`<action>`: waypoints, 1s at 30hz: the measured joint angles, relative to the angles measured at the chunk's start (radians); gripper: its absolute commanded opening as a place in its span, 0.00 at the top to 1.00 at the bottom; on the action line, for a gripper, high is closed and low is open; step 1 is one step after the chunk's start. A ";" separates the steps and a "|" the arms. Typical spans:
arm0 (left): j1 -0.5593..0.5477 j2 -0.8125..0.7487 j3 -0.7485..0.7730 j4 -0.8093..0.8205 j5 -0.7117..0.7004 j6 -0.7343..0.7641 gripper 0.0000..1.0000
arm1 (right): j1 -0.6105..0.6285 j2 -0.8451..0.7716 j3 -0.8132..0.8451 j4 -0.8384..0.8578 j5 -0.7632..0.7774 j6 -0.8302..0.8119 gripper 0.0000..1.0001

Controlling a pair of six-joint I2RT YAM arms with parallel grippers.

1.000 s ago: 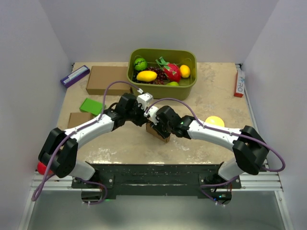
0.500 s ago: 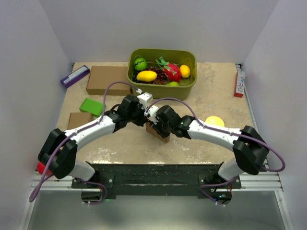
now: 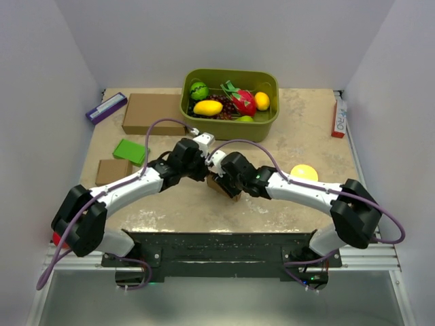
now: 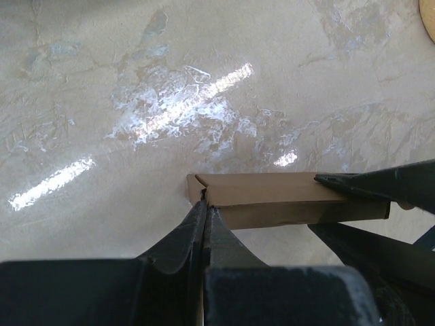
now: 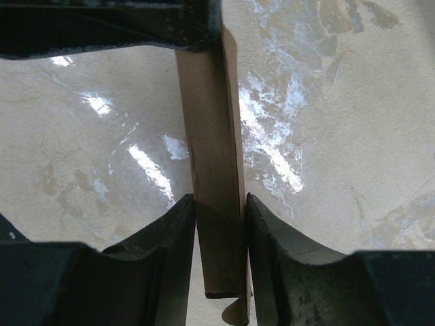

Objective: Fold the paper box

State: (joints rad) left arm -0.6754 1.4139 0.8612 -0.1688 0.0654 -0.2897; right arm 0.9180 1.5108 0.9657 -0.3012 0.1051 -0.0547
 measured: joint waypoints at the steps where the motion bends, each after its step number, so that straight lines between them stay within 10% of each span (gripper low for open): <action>1: -0.004 0.000 0.000 0.000 -0.004 -0.006 1.00 | 0.000 -0.003 -0.006 0.003 0.013 0.019 0.49; 4: -0.024 -0.003 0.000 -0.004 -0.030 -0.014 1.00 | -0.002 -0.018 -0.034 -0.005 0.050 0.078 0.30; 11: -0.045 -0.005 0.000 -0.009 -0.077 -0.019 1.00 | -0.004 -0.174 -0.099 -0.048 0.106 0.211 0.21; 30: -0.067 -0.005 0.006 -0.025 -0.115 -0.033 1.00 | -0.004 -0.306 -0.115 -0.185 0.162 0.694 0.60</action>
State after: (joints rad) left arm -0.7422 1.4094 0.8677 -0.1940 -0.0498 -0.3229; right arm 0.9142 1.2049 0.8505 -0.4862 0.2668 0.6392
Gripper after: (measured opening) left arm 0.015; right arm 0.433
